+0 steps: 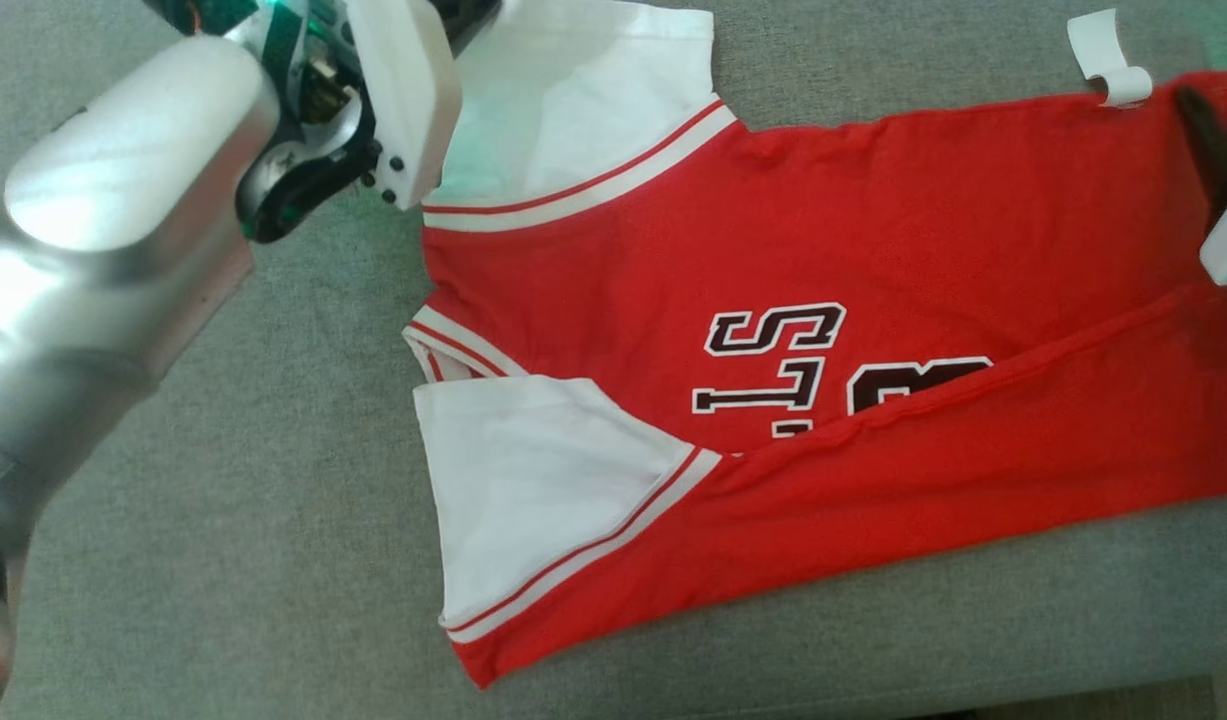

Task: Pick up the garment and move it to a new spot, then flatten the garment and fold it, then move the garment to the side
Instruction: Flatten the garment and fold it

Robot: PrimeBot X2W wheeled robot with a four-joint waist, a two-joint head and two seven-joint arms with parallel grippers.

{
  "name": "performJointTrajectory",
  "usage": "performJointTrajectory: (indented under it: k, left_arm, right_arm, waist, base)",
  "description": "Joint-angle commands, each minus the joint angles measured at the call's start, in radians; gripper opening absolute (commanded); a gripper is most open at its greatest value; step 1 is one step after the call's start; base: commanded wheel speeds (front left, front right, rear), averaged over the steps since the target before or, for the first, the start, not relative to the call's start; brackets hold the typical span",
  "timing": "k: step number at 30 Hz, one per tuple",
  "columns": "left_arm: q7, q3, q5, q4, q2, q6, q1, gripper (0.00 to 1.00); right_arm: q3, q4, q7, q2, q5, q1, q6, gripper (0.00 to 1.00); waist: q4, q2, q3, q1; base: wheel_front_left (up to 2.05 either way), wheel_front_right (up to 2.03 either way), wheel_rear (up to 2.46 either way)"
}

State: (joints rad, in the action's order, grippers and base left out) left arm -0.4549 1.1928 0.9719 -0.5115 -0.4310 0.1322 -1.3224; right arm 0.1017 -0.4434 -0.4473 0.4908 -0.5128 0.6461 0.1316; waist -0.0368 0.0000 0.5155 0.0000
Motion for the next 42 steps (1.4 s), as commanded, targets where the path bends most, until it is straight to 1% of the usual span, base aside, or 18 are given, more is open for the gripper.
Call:
performJointTrajectory:
  k: [1, 2, 3, 8, 13, 19, 23, 28, 32, 35, 38, 42]
  left_arm:
    - [0.012, -0.032, 0.011, 0.013, -0.035, -0.002, -0.074, 0.00]
    - [0.014, -0.029, 0.013, 0.011, -0.036, -0.002, -0.076, 0.00]
    - [0.017, -0.026, 0.015, 0.010, -0.037, -0.002, -0.078, 0.00]
    - [0.043, -0.010, 0.010, 0.007, -0.043, -0.002, -0.088, 0.00]
    - [0.128, 0.010, -0.067, -0.023, -0.058, -0.002, -0.123, 0.00]
    - [0.246, 0.002, -0.135, -0.085, -0.042, -0.002, -0.187, 0.00]
    - [0.288, -0.011, -0.139, -0.112, -0.031, -0.002, -0.209, 0.00]
    - [0.305, -0.020, -0.103, -0.110, -0.030, -0.002, -0.181, 0.00]
    - [0.329, -0.023, -0.075, -0.049, -0.059, -0.002, -0.126, 0.00]
    - [0.345, -0.020, -0.066, 0.024, -0.096, -0.016, -0.072, 0.00]
    - [0.353, -0.014, -0.064, 0.117, -0.141, -0.048, -0.019, 0.00]
    - [0.350, -0.007, -0.062, 0.259, -0.205, -0.105, 0.048, 0.00]
  right_arm:
    - [0.012, 0.021, 0.009, 0.031, -0.011, 0.016, -0.001, 0.41]
    - [0.014, 0.019, 0.010, 0.031, -0.014, 0.018, -0.001, 0.27]
    - [0.017, 0.018, 0.012, 0.032, -0.015, 0.019, -0.001, 0.00]
    - [0.026, 0.019, 0.024, 0.040, -0.023, 0.028, -0.001, 0.00]
    - [0.024, 0.023, 0.061, 0.049, -0.032, 0.051, -0.001, 0.00]
    - [-0.004, 0.017, 0.113, 0.060, -0.054, 0.092, -0.001, 0.00]
    - [-0.016, 0.009, 0.124, 0.065, -0.074, 0.110, -0.001, 0.00]
    - [-0.012, 0.013, 0.119, 0.082, -0.102, 0.088, -0.001, 0.00]
    - [-0.022, 0.026, 0.124, 0.102, -0.130, 0.043, -0.001, 0.00]
    - [-0.035, 0.042, 0.131, 0.114, -0.158, -0.002, -0.001, 0.00]
    - [-0.045, 0.064, 0.139, 0.127, -0.183, -0.049, -0.001, 0.00]
    - [-0.057, 0.096, 0.150, 0.137, -0.206, -0.111, -0.001, 0.00]
  waist:
    - [0.002, 0.0000, 0.001, 0.0000]
    - [0.002, 0.0000, 0.001, 0.0000]
    - [0.003, 0.0000, 0.002, 0.0000]
    - [0.003, 0.0000, 0.002, 0.0000]
    - [0.001, 0.0000, 0.004, 0.0000]
    - [0.004, 0.0000, 0.009, 0.0000]
    - [0.008, 0.0000, 0.004, 0.0000]
    - [0.017, 0.0000, -0.011, 0.0000]
    - [0.026, 0.0000, -0.021, 0.0000]
    - [0.035, 0.0000, -0.031, 0.0000]
    - [0.047, 0.0000, -0.041, 0.0000]
    - [0.057, 0.0000, -0.053, 0.0000]
  base:
    - [0.00, 0.00, 0.00]
    - [0.00, 0.00, 0.00]
    - [0.00, 0.00, 0.00]
    - [0.00, 0.00, 0.00]
    - [0.00, 0.00, 0.00]
    - [0.00, 0.00, 0.00]
    - [0.00, 0.00, 0.00]
    - [0.00, 0.00, 0.00]
    - [0.00, 0.00, 0.00]
    - [0.00, 0.00, 0.00]
    - [0.00, 0.00, 0.00]
    - [0.00, 0.00, 0.00]
